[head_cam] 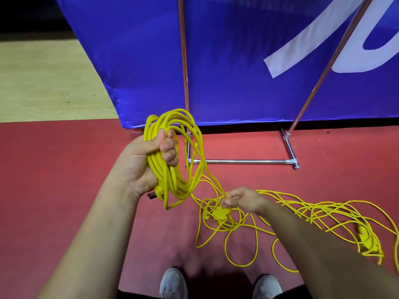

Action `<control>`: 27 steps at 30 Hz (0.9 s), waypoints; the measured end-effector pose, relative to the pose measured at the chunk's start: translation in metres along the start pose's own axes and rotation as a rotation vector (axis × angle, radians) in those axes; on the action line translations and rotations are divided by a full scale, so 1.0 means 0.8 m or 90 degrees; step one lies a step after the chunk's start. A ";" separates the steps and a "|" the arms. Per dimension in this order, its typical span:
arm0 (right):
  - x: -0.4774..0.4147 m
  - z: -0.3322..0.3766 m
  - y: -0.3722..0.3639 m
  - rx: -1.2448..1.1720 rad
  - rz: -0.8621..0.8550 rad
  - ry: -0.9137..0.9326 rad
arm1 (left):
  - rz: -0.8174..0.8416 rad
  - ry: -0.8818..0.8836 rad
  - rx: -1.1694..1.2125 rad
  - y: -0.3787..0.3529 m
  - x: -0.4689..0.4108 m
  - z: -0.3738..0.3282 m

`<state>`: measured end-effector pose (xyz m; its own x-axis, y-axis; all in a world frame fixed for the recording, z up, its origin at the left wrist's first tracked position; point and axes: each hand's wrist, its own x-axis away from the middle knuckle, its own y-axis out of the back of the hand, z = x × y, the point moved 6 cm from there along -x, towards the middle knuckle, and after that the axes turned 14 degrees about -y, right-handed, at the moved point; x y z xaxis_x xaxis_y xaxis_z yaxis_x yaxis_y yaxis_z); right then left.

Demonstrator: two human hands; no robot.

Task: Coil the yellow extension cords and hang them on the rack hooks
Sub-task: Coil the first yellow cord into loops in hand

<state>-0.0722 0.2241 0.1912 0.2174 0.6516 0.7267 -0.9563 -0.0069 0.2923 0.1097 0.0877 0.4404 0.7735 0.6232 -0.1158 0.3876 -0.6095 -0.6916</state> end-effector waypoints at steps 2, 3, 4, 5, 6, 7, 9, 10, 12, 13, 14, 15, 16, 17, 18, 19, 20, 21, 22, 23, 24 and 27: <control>0.027 0.031 0.014 -0.045 -0.039 0.023 | -0.047 -0.023 -0.028 0.008 -0.003 -0.004; 0.040 0.052 0.022 -0.077 -0.055 0.048 | -0.065 -0.035 -0.050 0.010 -0.004 -0.006; 0.051 0.072 0.027 -0.099 -0.066 0.071 | -0.080 -0.048 -0.075 0.012 -0.006 -0.008; 0.063 0.092 0.034 -0.122 -0.082 0.095 | -0.091 -0.060 -0.098 0.013 -0.007 -0.009; 0.078 0.115 0.040 -0.147 -0.100 0.127 | -0.099 -0.070 -0.115 0.014 -0.008 -0.009; 0.095 0.137 0.045 -0.181 -0.120 0.170 | -0.108 -0.077 -0.125 0.016 -0.009 -0.010; 0.143 0.180 0.053 -0.272 -0.138 0.277 | -0.121 -0.086 -0.131 0.020 -0.009 -0.011; 0.169 0.198 0.058 -0.331 -0.127 0.336 | -0.123 -0.088 -0.131 0.022 -0.008 -0.012; 0.218 0.226 0.068 -0.468 -0.064 0.427 | -0.125 -0.084 -0.137 0.024 -0.006 -0.013; 0.233 0.234 0.072 -0.507 -0.036 0.449 | -0.124 -0.080 -0.145 0.023 -0.005 -0.013; 0.236 0.236 0.076 -0.516 -0.032 0.451 | -0.121 -0.076 -0.158 0.022 -0.004 -0.012; 0.232 0.232 0.078 -0.499 -0.055 0.429 | -0.117 -0.069 -0.173 0.020 -0.002 -0.010; 0.221 0.223 0.079 -0.461 -0.096 0.390 | -0.115 -0.060 -0.190 0.018 0.000 -0.008; 0.211 0.213 0.079 -0.416 -0.133 0.347 | -0.113 -0.051 -0.205 0.017 0.002 -0.006; 0.202 0.203 0.079 -0.378 -0.159 0.316 | -0.110 -0.044 -0.217 0.015 0.003 -0.004; 0.198 0.197 0.079 -0.357 -0.164 0.302 | -0.104 -0.038 -0.226 0.013 0.004 -0.002; 0.198 0.195 0.079 -0.348 -0.158 0.303 | -0.095 -0.033 -0.232 0.012 0.004 -0.001; 0.201 0.195 0.080 -0.349 -0.153 0.309 | -0.086 -0.028 -0.235 0.012 0.003 0.000; 0.202 0.196 0.084 -0.358 -0.157 0.312 | -0.075 -0.023 -0.237 0.011 0.004 0.001; 0.202 0.196 0.088 -0.365 -0.169 0.308 | -0.061 -0.019 -0.236 0.010 0.003 0.003; 0.198 0.194 0.091 -0.361 -0.180 0.298 | -0.046 -0.014 -0.234 0.007 0.002 0.005; 0.188 0.189 0.082 -0.257 -0.188 0.277 | -0.025 0.019 -0.236 -0.001 0.001 0.011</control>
<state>-0.0730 0.2071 0.4133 0.4635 0.8303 0.3096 -0.8853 0.4486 0.1224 0.1059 0.0930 0.4344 0.7667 0.6382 -0.0693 0.5684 -0.7251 -0.3889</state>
